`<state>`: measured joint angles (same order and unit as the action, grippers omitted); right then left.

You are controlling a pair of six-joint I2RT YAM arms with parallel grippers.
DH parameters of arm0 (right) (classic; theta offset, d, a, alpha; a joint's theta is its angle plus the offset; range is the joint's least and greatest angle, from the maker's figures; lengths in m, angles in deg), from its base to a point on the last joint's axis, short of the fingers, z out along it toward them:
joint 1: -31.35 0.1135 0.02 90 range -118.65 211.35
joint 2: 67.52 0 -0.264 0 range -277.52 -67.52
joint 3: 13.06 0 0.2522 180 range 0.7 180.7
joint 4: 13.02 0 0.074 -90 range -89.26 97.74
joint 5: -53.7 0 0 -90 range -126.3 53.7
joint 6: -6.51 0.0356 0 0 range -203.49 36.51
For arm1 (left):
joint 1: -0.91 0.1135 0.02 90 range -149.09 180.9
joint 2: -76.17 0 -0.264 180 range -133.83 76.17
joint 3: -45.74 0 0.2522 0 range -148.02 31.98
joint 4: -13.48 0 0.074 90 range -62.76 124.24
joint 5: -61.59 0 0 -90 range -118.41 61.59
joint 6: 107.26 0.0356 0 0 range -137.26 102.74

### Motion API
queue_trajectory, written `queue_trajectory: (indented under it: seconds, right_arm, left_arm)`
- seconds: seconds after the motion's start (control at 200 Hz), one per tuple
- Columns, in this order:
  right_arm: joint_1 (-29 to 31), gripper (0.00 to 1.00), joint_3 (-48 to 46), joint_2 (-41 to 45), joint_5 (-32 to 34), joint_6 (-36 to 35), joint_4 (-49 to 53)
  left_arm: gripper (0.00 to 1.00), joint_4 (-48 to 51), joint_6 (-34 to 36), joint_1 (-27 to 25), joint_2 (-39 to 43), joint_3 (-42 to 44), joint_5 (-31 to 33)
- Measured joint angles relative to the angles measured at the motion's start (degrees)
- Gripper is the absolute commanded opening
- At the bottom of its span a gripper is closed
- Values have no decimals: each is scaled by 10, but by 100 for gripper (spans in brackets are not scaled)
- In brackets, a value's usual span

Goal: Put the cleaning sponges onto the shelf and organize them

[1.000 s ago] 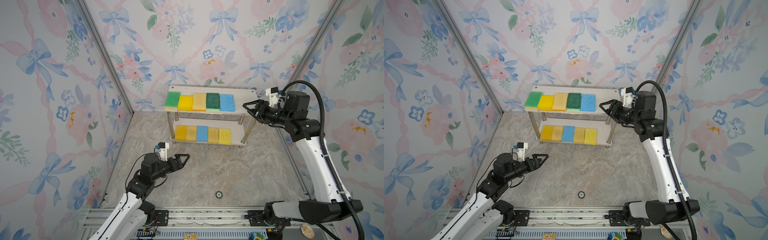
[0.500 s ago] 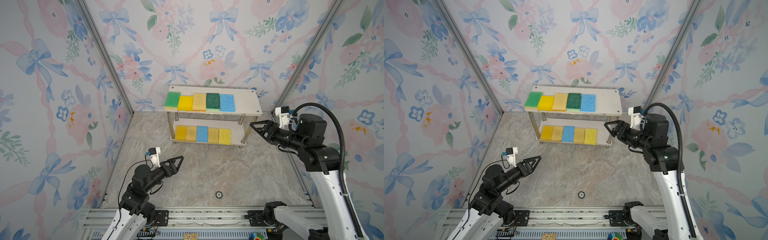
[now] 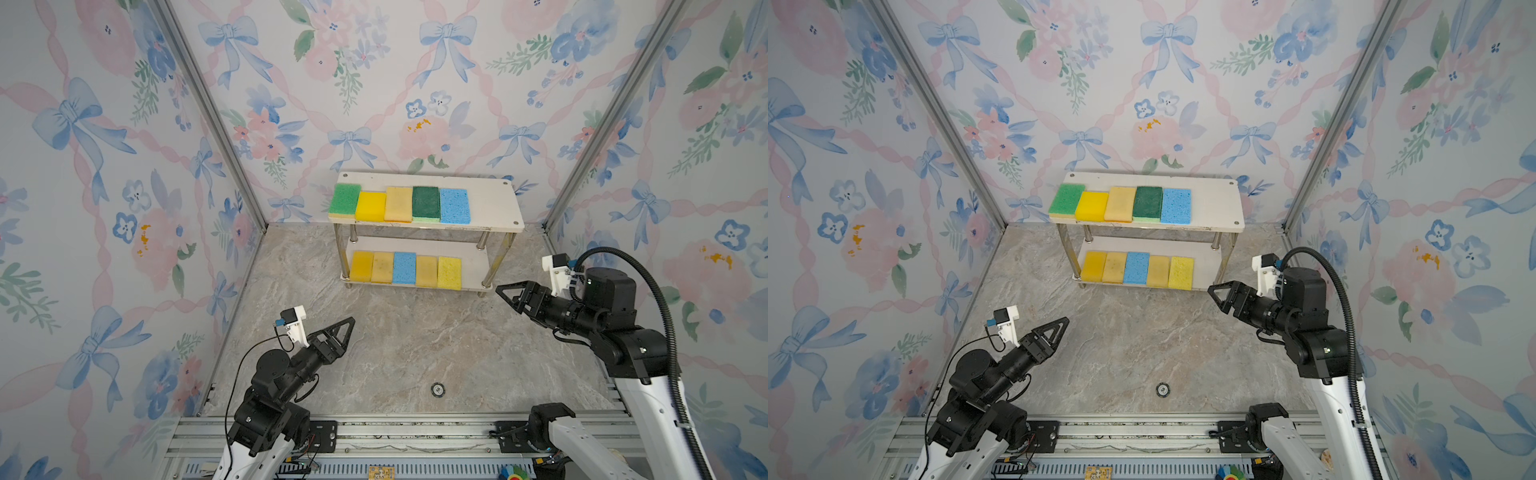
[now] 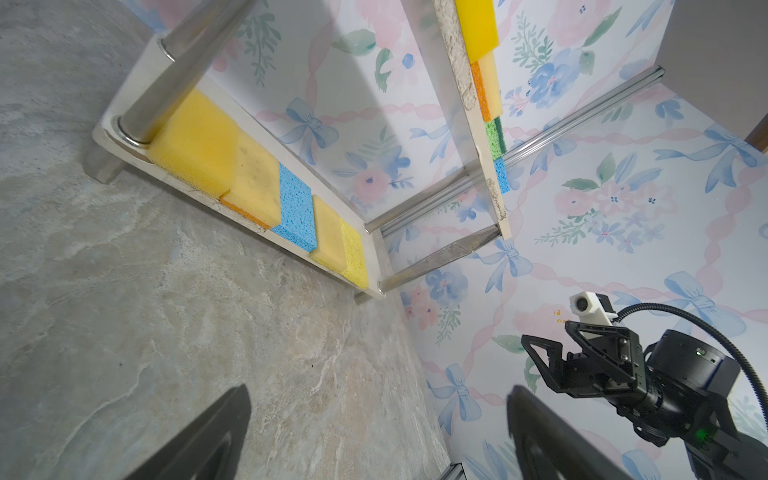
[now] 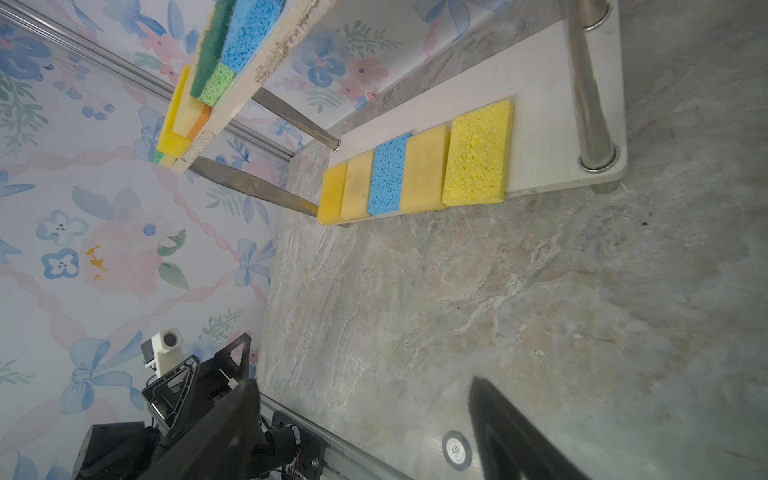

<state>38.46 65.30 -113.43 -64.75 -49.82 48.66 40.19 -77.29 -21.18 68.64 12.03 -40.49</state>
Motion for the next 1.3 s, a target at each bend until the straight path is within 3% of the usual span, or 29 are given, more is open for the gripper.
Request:
queue_trajectory:
  seconds: [0.115,0.35,0.685,1.02,1.3]
  right_arm:
    - [0,100,-31,7,26,-38,9]
    - [0,97,-108,20,116,-84,-9]
    - [0,97,-272,111,219,-49,-183]
    - [-2,97,-314,125,288,-164,-250]
    - [-69,97,-369,22,291,-214,-366]
  left_arm:
    - [98,18,-2,0,0,4,22]
    - [98,22,9,0,-27,4,88]
    - [98,22,45,0,-35,4,226]
    - [98,18,61,0,-72,49,400]
    - [98,-35,102,0,-134,61,469]
